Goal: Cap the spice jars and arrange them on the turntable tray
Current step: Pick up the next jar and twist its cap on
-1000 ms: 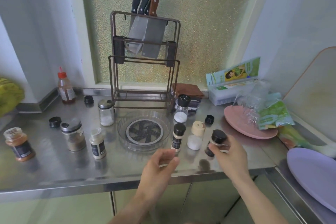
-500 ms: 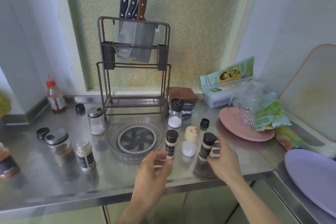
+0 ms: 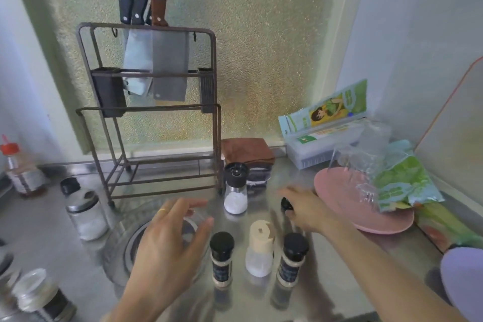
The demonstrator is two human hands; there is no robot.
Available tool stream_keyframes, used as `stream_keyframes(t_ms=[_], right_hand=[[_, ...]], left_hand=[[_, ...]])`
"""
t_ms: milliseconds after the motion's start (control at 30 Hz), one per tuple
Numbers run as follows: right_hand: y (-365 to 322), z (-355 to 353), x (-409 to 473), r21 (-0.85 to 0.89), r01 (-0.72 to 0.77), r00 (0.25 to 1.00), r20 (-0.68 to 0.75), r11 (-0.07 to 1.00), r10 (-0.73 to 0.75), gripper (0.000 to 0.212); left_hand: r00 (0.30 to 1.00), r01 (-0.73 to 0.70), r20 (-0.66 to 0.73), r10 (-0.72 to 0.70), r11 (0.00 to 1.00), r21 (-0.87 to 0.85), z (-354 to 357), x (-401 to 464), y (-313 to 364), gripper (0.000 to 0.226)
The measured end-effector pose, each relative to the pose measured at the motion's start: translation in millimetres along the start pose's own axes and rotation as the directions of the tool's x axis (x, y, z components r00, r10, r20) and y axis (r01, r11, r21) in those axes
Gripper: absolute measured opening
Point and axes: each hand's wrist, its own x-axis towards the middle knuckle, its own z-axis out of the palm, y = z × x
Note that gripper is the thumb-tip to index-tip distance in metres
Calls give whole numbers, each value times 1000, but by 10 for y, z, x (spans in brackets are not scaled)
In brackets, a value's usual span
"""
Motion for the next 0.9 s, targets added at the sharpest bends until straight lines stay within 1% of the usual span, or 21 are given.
stream_keyframes(t_ms=[33, 100, 167, 200, 267, 333, 367, 400, 433, 467, 567, 633, 700, 800, 900], right_hand=[[-6, 40, 81, -29, 18, 1000, 25, 999, -17, 51], [-28, 73, 178, -78, 13, 1000, 23, 997, -11, 38], [-62, 76, 204, -59, -10, 1000, -18, 998, 8, 24], [-59, 39, 171, -50, -21, 999, -50, 999, 19, 21], [-117, -105, 97, -4, -31, 985, -169, 999, 30, 27], [-186, -233, 123, 53, 27, 948, -319, 998, -8, 36], [-190, -289, 158, 68, 84, 922, -383, 994, -51, 35], [-277, -379, 113, 57, 135, 898, -430, 989, -98, 29], [-486, -500, -28, 51, 175, 878, -460, 983, -133, 23], [-759, -618, -222, 82, 210, 866, -477, 974, -147, 22], [-1757, -850, -769, 166, 333, 849, -481, 928, -219, 29], [-2192, -789, -936, 223, 403, 858, -431, 888, -281, 38], [-2526, -614, -968, 272, 434, 875, -353, 859, -331, 44], [-2970, -305, -952, 342, 481, 866, -330, 808, -376, 41], [-3317, -68, -942, 475, 480, 872, -349, 738, -343, 36]], left_hand=[[1000, -18, 21, 17, 998, 61, 12, 45, -15, 20], [997, -61, 55, 53, 986, 157, -5, 88, -55, 25], [996, -82, 49, 73, 966, 243, -91, 63, -131, 29], [997, -76, 42, 66, 954, 289, -150, 33, -149, 32], [999, -54, 26, 47, 924, 379, -306, -39, -173, 37], [999, -39, 1, 42, 907, 419, -497, -133, -207, 40], [999, -34, -17, 46, 903, 427, -587, -178, -224, 41], [998, -26, -38, 46, 903, 428, -677, -223, -250, 43], [998, -10, -59, 39, 906, 424, -775, -280, -288, 44], [997, 8, -78, 27, 908, 419, -870, -343, -338, 45], [988, 65, -153, -2, 910, 409, -1116, -536, -541, 50], [980, 93, -198, -13, 911, 402, -1232, -657, -684, 55], [971, 108, -240, -19, 924, 366, -1311, -771, -838, 60], [958, 163, -276, -80, 943, 291, -1347, -894, -1066, 67], [953, 216, -255, -161, 955, 203, -1299, -940, -1224, 74]])
